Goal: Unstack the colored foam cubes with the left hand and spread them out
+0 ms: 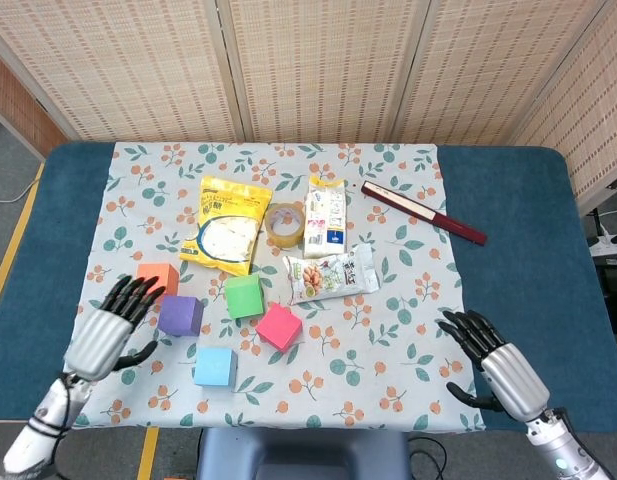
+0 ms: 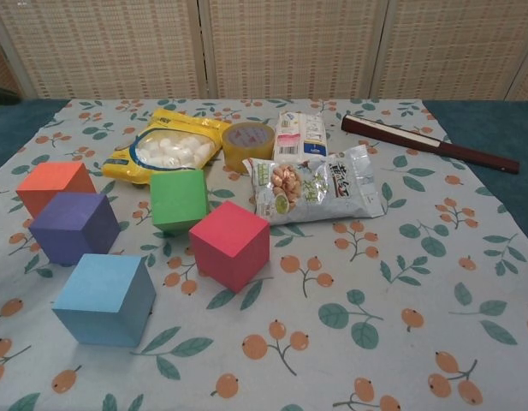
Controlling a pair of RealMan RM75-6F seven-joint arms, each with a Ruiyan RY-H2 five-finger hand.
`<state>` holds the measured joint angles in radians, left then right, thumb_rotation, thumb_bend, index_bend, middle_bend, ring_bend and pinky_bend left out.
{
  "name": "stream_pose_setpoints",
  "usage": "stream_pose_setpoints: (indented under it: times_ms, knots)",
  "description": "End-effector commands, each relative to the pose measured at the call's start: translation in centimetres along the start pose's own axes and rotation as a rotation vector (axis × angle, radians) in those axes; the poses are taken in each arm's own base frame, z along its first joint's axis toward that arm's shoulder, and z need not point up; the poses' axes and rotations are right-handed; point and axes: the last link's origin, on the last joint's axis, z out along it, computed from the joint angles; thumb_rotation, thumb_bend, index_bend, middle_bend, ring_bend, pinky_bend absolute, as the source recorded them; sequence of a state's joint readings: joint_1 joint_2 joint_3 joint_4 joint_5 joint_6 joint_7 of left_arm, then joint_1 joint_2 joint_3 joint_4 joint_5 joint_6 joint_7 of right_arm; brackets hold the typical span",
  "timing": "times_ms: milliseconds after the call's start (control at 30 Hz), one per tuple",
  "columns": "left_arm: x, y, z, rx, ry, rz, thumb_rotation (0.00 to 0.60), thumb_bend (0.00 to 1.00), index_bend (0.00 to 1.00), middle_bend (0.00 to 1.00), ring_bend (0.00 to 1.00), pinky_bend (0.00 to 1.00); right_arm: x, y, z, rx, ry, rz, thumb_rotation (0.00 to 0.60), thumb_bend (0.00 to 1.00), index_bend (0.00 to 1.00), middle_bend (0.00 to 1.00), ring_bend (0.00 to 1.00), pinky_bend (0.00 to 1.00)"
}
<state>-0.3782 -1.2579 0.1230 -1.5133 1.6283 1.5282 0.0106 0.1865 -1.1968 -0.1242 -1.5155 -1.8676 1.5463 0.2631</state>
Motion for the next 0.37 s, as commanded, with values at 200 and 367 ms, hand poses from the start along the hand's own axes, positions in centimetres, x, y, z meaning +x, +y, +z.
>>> stream_pose_setpoints:
  times_ms: [200, 367]
  knots:
    - [0.6, -3.4, -8.9, 0.195, 0.065, 0.103, 0.600, 0.31, 0.00, 0.00, 0.00, 0.00, 0.0, -0.2, -0.2, -0.016, 0.009, -0.028, 0.600, 0.18, 0.00, 0.00, 0.00, 0.00]
    - [0.8, -3.9, -8.8, 0.226, 0.069, 0.112, 0.600, 0.31, 0.00, 0.00, 0.00, 0.00, 0.1, -0.2, -0.3, -0.023, 0.014, -0.039, 0.600, 0.18, 0.00, 0.00, 0.00, 0.00]
